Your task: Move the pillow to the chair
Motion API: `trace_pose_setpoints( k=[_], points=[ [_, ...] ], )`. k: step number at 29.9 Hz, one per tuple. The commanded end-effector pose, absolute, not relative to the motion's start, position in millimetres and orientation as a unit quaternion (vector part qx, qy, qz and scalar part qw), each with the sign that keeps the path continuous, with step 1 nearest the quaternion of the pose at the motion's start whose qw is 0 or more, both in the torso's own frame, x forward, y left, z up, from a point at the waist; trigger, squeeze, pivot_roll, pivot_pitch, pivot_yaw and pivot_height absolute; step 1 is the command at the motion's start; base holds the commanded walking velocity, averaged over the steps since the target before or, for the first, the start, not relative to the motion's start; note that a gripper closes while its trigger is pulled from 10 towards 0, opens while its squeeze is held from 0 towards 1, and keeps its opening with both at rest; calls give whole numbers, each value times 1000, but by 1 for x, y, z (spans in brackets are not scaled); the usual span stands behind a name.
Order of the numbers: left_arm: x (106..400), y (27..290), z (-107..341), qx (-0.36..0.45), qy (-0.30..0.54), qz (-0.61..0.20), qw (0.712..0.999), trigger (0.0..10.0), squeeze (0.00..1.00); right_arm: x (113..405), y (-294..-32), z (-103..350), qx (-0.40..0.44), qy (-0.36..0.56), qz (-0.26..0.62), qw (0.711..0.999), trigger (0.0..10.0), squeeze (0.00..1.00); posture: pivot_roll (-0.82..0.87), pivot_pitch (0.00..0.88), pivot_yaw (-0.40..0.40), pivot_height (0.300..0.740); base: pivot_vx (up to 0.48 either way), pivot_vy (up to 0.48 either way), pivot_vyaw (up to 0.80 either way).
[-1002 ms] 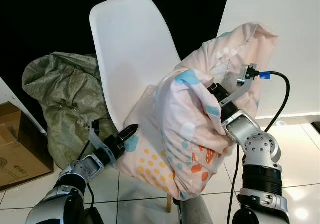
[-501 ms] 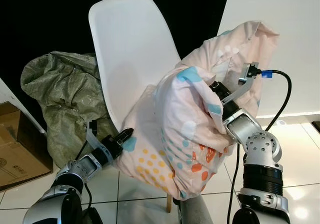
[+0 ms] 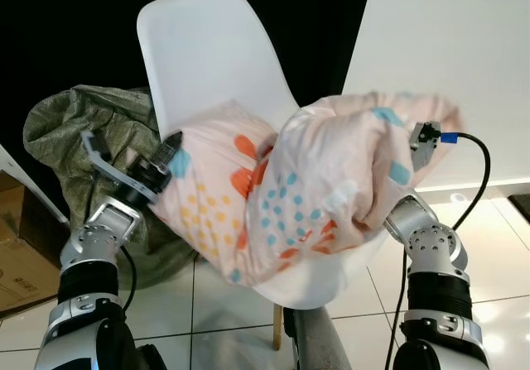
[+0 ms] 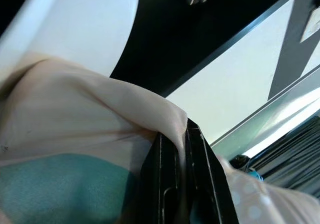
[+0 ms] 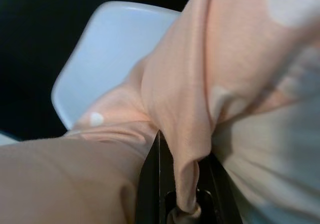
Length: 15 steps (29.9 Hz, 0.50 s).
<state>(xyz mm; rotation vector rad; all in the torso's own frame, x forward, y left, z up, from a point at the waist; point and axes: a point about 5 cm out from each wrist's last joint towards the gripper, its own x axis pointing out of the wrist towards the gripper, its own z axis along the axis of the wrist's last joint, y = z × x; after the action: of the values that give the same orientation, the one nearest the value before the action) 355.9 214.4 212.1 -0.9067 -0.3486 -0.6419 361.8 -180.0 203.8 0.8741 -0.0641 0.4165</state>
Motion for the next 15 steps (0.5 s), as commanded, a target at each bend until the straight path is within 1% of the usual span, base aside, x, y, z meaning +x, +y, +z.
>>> trace_pose_setpoints(
  k=[1, 2, 4, 5, 7, 8, 9, 10, 11, 13, 15],
  points=[
    [348, 225, 232, -401, -221, -297, 838, 0, 0, 362, -171, 182, 418, 16, 186, 889, 10000, 439, -217, 208, 19, 471, 0, 0, 0],
    [343, 230, 244, -370, -244, -282, 851, 0, 0, 363, -173, 176, 412, 21, 173, 894, 10000, 1000, -211, 207, 17, 471, 0, 0, 0],
    [336, 239, 260, -326, -272, -255, 869, 0, 0, 363, -175, 166, 402, 34, 155, 902, 10000, 1000, -206, 206, 15, 471, 0, 0, 0],
    [336, 239, 260, -326, -272, -255, 869, 0, 0, 363, -175, 166, 402, 34, 155, 902, 10000, 1000, -206, 206, 15, 471, 0, 0, 0],
    [332, 249, 273, -287, -289, -222, 886, 0, 0, 362, -175, 150, 365, 71, 136, 918, 10000, 1000, -203, 203, 14, 471, 0, 0, 0],
    [332, 249, 273, -287, -289, -222, 886, 0, 0, 362, -175, 150, 365, 71, 136, 918, 10000, 1000, -203, 203, 14, 471, 0, 0, 0],
    [331, 252, 277, -265, -289, -204, 897, 0, 0, 361, -177, 138, 323, 107, 114, 934, 10000, 1000, -203, 202, 15, 471, 0, 0, 0],
    [331, 253, 277, -249, -282, -194, 906, 0, 0, 360, -184, 127, 276, 136, 83, 948, 10000, 1000, -204, 201, 17, 471, 0, 0, 0],
    [331, 253, 277, -249, -282, -194, 906, 0, 0, 360, -184, 127, 276, 136, 83, 948, 10000, 1000, -204, 201, 17, 471, 0, 0, 0],
    [329, 252, 272, -242, -264, -178, 917, 0, 0, 358, -200, 116, 214, 165, 35, 962, 10000, 1000, -207, 200, 18, 471, 0, 0, 0],
    [327, 248, 254, -267, -232, -164, 921, 0, 0, 358, -218, 117, 186, 163, -8, 969, 10000, 1000, -207, 199, 19, 471, 0, 0, 0]
  ],
)
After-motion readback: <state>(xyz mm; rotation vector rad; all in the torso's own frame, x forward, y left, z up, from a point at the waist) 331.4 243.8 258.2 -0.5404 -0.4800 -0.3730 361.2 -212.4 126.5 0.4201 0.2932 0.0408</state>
